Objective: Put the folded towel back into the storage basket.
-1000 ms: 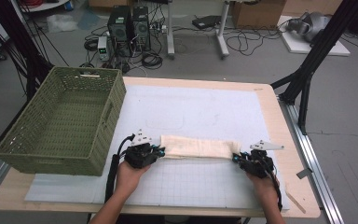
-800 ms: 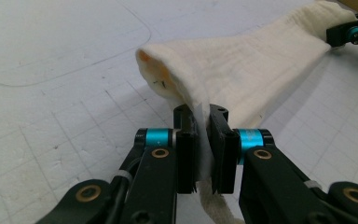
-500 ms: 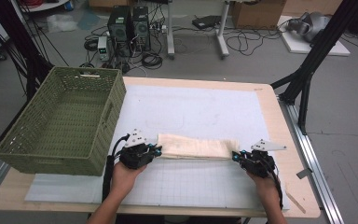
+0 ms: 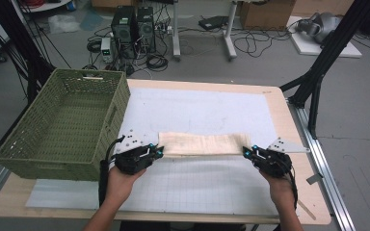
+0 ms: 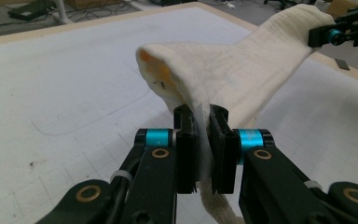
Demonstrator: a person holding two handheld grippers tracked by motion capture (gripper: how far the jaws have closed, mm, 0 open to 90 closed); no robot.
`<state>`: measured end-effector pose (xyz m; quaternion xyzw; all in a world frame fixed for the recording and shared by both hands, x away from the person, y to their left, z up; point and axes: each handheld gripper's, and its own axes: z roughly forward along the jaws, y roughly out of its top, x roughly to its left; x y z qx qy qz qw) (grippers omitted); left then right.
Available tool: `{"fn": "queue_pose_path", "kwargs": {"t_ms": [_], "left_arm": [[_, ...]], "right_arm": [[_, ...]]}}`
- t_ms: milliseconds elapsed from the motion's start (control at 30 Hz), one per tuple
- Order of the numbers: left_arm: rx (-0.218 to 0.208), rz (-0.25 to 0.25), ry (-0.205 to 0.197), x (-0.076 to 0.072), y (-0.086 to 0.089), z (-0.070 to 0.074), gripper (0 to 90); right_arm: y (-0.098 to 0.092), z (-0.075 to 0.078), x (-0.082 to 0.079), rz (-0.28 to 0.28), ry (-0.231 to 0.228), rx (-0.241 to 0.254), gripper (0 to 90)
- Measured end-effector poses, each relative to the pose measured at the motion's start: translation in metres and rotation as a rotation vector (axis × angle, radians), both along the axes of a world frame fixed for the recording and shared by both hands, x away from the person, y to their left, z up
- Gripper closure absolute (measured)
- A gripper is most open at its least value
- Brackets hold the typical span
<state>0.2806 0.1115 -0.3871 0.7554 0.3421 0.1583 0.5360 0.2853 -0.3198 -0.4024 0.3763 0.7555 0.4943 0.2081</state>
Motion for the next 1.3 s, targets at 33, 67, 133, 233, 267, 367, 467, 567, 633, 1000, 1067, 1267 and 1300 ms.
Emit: {"fn": "queue_pose_path", "kwargs": {"t_ms": [33, 67, 133, 233, 267, 367, 467, 567, 633, 1000, 1067, 1267, 1300], "left_arm": [[0.0, 0.0, 0.0, 0.0, 0.0, 0.0, 82.1], [-0.017, -0.004, -0.008, -0.002, 0.002, 0.003, 82.1], [-0.027, -0.006, -0.024, -0.004, 0.004, 0.007, 82.1], [-0.037, -0.001, -0.048, -0.008, 0.008, 0.011, 82.1], [-0.042, 0.003, -0.055, -0.009, 0.01, 0.013, 82.1], [-0.05, 0.011, -0.073, -0.012, 0.015, 0.018, 82.1], [-0.058, 0.016, -0.085, -0.016, 0.02, 0.023, 82.1], [-0.063, 0.026, -0.097, -0.018, 0.026, 0.028, 82.2], [-0.069, 0.038, -0.107, -0.019, 0.029, 0.031, 82.1], [-0.091, 0.094, -0.139, -0.026, 0.055, 0.04, 82.1], [-0.096, 0.105, -0.143, -0.027, 0.06, 0.041, 82.2], [-0.097, 0.133, -0.171, -0.031, 0.074, 0.047, 82.1], [-0.097, 0.138, -0.176, -0.031, 0.076, 0.049, 82.1]], "right_arm": [[-0.001, 0.003, 0.0, 0.006, -0.009, 0.006, 81.2], [-0.001, 0.005, 0.0, 0.011, -0.018, 0.013, 81.2], [-0.002, 0.01, 0.001, 0.025, -0.039, 0.017, 81.2], [0.001, 0.017, 0.004, 0.043, -0.054, 0.01, 81.2], [0.002, 0.019, 0.006, 0.048, -0.061, 0.011, 81.2], [0.007, 0.027, 0.012, 0.06, -0.072, 0.021, 81.2], [0.013, 0.034, 0.019, 0.069, -0.078, 0.014, 81.2], [0.02, 0.04, 0.028, 0.08, -0.081, -0.001, 81.4], [0.025, 0.044, 0.034, 0.084, -0.082, -0.006, 81.5], [0.053, 0.065, 0.053, 0.132, -0.125, 0.001, 81.5], [0.058, 0.067, 0.056, 0.143, -0.126, 0.004, 81.5], [0.078, 0.075, 0.07, 0.168, -0.128, -0.006, 81.5], [0.081, 0.076, 0.073, 0.173, -0.127, -0.002, 81.4]]}}
